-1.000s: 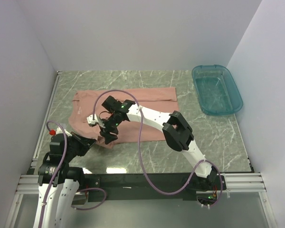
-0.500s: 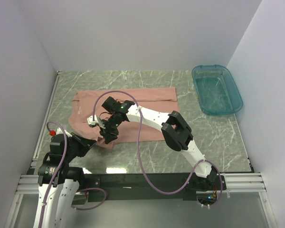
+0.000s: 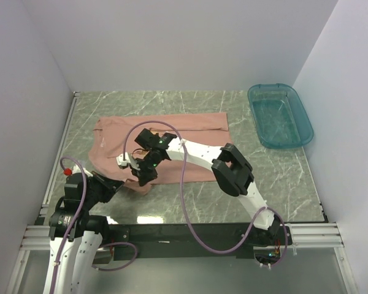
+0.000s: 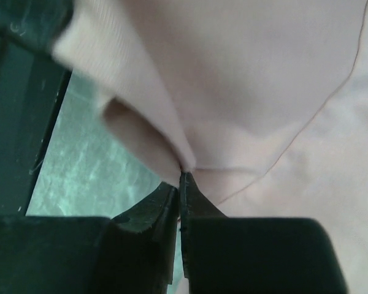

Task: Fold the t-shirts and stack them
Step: Fold the tshirt

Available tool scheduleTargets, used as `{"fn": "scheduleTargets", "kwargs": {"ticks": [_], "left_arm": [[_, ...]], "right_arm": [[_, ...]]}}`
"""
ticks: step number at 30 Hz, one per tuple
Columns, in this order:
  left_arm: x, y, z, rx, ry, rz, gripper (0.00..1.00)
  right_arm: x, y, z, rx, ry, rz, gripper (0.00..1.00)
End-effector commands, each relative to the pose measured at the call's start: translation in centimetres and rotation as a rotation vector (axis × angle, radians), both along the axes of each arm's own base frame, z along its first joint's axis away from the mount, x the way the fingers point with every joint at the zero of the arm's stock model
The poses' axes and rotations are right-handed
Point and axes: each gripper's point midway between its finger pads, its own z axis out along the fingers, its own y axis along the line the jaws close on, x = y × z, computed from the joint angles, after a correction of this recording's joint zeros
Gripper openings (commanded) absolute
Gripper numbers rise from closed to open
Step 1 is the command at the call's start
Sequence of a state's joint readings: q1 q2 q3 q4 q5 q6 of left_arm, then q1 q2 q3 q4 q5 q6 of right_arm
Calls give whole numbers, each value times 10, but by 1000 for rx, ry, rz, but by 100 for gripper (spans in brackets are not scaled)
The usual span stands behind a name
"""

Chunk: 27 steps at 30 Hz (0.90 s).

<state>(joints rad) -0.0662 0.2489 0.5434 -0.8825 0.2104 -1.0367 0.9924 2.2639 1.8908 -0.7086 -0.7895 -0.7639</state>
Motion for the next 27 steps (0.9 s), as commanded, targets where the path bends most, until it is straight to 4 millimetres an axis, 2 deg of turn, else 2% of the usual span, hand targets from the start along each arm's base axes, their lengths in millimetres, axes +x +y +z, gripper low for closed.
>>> {"fn": "scheduleTargets", "kwargs": {"ticks": [1, 2, 3, 4, 5, 6, 10, 13, 15, 18, 21, 23, 26, 27], "left_arm": [[1, 4, 15, 14, -53, 15, 0], [2, 6, 13, 19, -47, 32, 0], [2, 7, 11, 20, -41, 41, 0], [3, 8, 11, 13, -42, 49, 0], [4, 9, 10, 14, -41, 61, 0], [5, 10, 10, 11, -38, 68, 0], [6, 10, 8, 3, -35, 78, 0], [6, 9, 10, 1, -44, 67, 0], [5, 7, 12, -1, -52, 57, 0], [3, 4, 17, -3, -74, 28, 0], [1, 1, 21, -12, -94, 10, 0], [-1, 0, 21, -12, -93, 4, 0], [-2, 0, 20, -11, -90, 0, 0], [-2, 0, 20, -12, -91, 1, 0]], "right_arm": [[4, -2, 47, 79, -100, -47, 8], [3, -9, 40, 49, -90, -83, 9], [2, -11, 53, 72, -105, -94, 11], [2, -12, 56, 85, -112, -101, 16], [-3, -17, 52, 70, -95, -112, 19], [-8, -17, 58, 78, -101, -110, 20], [-27, -23, 55, 45, -85, -86, 31], [-35, -28, 53, 29, -72, -69, 32], [-33, -28, 55, 31, -78, -80, 33], [-19, -29, 54, 24, -84, -118, 44], [-8, -24, 61, 41, -68, -155, 56], [-5, -19, 65, 66, -70, -177, 64], [1, -6, 78, 113, -61, -210, 67], [1, -1, 74, 109, -47, -212, 68]]}}
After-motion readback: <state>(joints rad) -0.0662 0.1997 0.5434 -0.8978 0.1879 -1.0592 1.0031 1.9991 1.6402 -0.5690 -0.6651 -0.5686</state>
